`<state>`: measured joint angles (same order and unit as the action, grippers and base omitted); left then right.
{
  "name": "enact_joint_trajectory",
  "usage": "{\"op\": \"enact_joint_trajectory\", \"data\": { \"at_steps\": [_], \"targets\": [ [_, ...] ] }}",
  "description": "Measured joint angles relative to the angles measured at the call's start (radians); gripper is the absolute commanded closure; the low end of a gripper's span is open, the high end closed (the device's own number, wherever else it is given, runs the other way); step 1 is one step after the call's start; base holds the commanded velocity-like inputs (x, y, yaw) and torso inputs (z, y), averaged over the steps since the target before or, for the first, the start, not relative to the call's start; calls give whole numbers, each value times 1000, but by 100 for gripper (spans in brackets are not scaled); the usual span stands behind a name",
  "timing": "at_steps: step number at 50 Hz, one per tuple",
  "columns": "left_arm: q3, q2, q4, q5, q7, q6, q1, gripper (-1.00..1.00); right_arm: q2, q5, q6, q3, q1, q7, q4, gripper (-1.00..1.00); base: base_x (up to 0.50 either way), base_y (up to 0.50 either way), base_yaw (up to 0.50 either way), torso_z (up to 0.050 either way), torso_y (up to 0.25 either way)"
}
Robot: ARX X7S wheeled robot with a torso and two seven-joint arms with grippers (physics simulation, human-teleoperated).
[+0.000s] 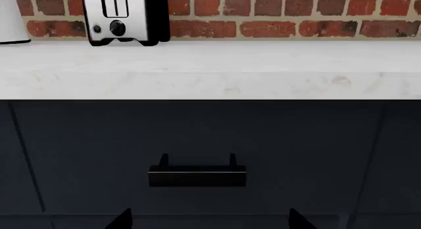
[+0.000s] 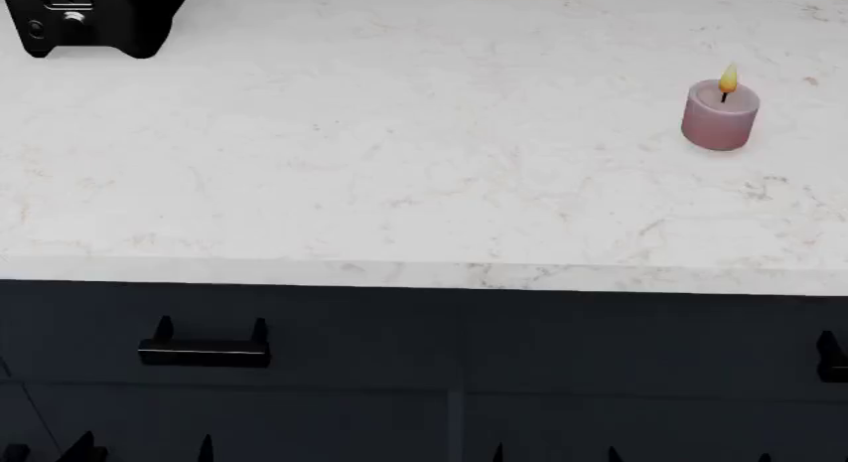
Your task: Open the right drawer.
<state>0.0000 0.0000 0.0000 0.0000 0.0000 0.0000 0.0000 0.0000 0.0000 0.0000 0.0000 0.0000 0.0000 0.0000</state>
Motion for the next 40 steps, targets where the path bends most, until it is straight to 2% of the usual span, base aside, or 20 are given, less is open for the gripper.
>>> {"op": "enact_joint_trajectory", "data": {
  "at_steps": [25, 40],
  "targets": [
    [63, -50, 13, -53, -49, 1, 6, -100, 48, 63, -27, -46, 1, 52, 6, -100, 0, 0, 0, 0, 0],
    [91, -73, 13, -74, -73, 1, 4, -100, 69, 94, -31, -69, 1, 77, 6, -100, 0, -245, 0, 0, 0]
  ]
}}
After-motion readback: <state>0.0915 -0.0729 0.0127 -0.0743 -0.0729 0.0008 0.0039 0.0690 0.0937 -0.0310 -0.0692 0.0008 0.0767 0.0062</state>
